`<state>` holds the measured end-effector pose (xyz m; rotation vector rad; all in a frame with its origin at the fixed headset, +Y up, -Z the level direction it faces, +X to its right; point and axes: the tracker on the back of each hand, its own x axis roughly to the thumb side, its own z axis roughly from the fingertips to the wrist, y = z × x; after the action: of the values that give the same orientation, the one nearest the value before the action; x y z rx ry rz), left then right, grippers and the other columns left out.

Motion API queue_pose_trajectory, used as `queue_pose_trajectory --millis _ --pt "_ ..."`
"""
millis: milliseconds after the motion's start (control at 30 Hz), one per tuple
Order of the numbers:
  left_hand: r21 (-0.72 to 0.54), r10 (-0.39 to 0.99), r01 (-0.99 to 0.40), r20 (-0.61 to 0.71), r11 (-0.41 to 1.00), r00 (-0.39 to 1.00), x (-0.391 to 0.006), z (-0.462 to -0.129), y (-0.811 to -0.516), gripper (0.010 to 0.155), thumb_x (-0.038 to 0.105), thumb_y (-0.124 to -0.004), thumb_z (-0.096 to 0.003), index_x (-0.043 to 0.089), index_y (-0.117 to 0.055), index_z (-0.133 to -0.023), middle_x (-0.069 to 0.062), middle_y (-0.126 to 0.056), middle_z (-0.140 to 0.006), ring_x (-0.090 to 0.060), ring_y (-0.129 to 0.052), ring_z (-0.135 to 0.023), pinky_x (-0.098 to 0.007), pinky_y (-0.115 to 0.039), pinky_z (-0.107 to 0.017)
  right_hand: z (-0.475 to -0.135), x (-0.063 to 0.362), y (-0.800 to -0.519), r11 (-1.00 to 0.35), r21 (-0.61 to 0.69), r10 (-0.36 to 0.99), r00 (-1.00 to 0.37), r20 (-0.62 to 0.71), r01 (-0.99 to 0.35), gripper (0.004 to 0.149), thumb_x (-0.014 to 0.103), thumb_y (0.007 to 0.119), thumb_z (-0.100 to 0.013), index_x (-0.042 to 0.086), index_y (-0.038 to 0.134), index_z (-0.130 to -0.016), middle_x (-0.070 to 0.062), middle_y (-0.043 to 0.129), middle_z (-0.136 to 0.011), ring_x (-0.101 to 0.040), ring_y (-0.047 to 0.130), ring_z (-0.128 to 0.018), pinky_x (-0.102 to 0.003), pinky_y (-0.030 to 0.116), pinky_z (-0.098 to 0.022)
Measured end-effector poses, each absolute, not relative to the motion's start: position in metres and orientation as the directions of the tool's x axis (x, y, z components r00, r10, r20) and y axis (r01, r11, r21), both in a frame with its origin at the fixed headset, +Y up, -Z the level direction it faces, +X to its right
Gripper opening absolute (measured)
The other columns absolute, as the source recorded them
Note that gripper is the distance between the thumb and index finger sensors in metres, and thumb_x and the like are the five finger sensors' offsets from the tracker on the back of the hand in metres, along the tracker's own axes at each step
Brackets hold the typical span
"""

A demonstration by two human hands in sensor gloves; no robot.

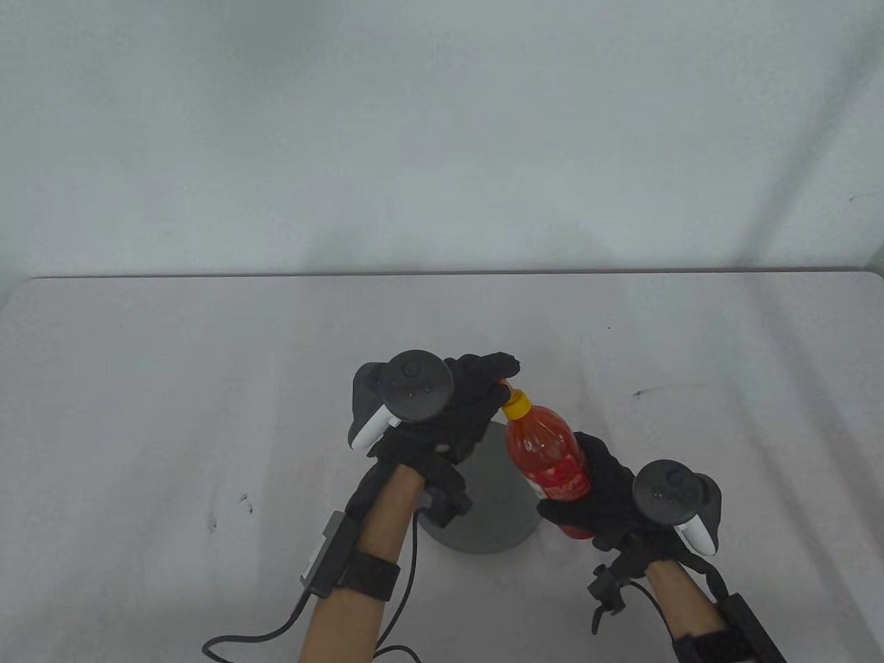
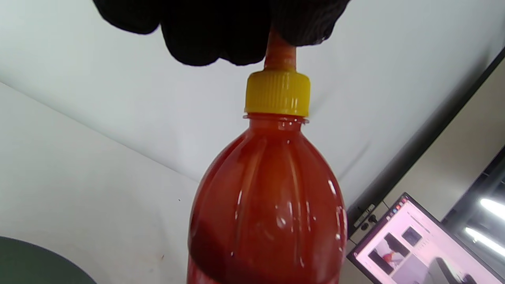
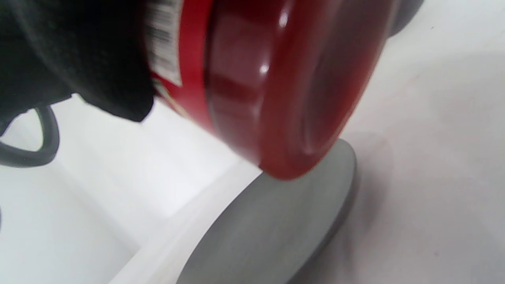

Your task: Squeeze ketchup bottle to draw patterns on plate

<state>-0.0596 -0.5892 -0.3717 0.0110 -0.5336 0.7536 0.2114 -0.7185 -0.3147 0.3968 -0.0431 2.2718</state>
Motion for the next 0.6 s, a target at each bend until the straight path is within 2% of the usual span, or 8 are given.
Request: queue_pose_trajectory --millis 200,333,433,500,600 --pt "-0.118 0.615 -0.635 0.433 0.764 0.659 -0.057 -0.3729 -0.5881 0.051 0.046 -0.067 -0.0583 0.017 -0.068 -0.1 -0.009 -0.082 -0.09 -0.027 -0.086 -0.078 -0.062 -0.067 -0.065 -0.3147 0.2132 -0.7183 -0.674 0.088 0.721 -0.627 0.294 -0.734 0.097 0.056 0.103 -0.04 0.011 0.051 -0.109 -0.024 0.074 -0.104 -0.045 0.079 -0.088 -0.069 0.065 -0.065" --pt "-0.147 0.606 -0.615 0.45 0.775 0.656 -0.0557 -0.3722 -0.5873 0.06 0.047 -0.066 -0.0584 0.017 -0.056 -0.11 -0.014 -0.071 -0.103 -0.031 -0.079 -0.088 -0.061 -0.065 -0.067 -0.3149 0.2139 -0.7185 -0.676 0.096 0.721 -0.629 0.292 -0.731 0.097 0.056 0.103 -0.04 0.012 0.051 -0.109 -0.024 0.074 -0.104 -0.045 0.079 -0.088 -0.07 0.065 -0.065" --pt "-0.218 0.634 -0.615 0.469 0.757 0.615 -0.0539 -0.3734 -0.5884 0.063 0.045 -0.064 -0.0596 0.015 -0.047 -0.113 -0.014 -0.07 -0.105 -0.032 -0.078 -0.09 -0.062 -0.064 -0.068 -0.3146 0.2138 -0.7185 -0.678 0.096 0.719 -0.632 0.289 -0.728 0.097 0.056 0.103 -0.04 0.012 0.051 -0.109 -0.024 0.074 -0.104 -0.045 0.079 -0.088 -0.07 0.065 -0.065" --pt "-0.235 0.644 -0.617 0.469 0.751 0.605 -0.0527 -0.3737 -0.5889 0.059 0.039 -0.064 -0.0603 0.016 -0.049 -0.113 -0.013 -0.071 -0.104 -0.031 -0.079 -0.089 -0.062 -0.064 -0.067 -0.3145 0.2138 -0.7185 -0.679 0.096 0.718 -0.633 0.29 -0.728 0.097 0.056 0.103 -0.04 0.011 0.051 -0.109 -0.024 0.074 -0.104 -0.045 0.079 -0.088 -0.07 0.065 -0.065" --pt "-0.195 0.623 -0.613 0.458 0.766 0.634 -0.0517 -0.3746 -0.5888 0.05 0.036 -0.065 -0.06 0.018 -0.062 -0.106 -0.012 -0.076 -0.098 -0.029 -0.082 -0.084 -0.061 -0.067 -0.066 -0.3139 0.2135 -0.7176 -0.687 0.093 0.711 -0.639 0.294 -0.721 0.097 0.056 0.103 -0.04 0.012 0.051 -0.109 -0.024 0.074 -0.104 -0.045 0.079 -0.088 -0.069 0.065 -0.065"
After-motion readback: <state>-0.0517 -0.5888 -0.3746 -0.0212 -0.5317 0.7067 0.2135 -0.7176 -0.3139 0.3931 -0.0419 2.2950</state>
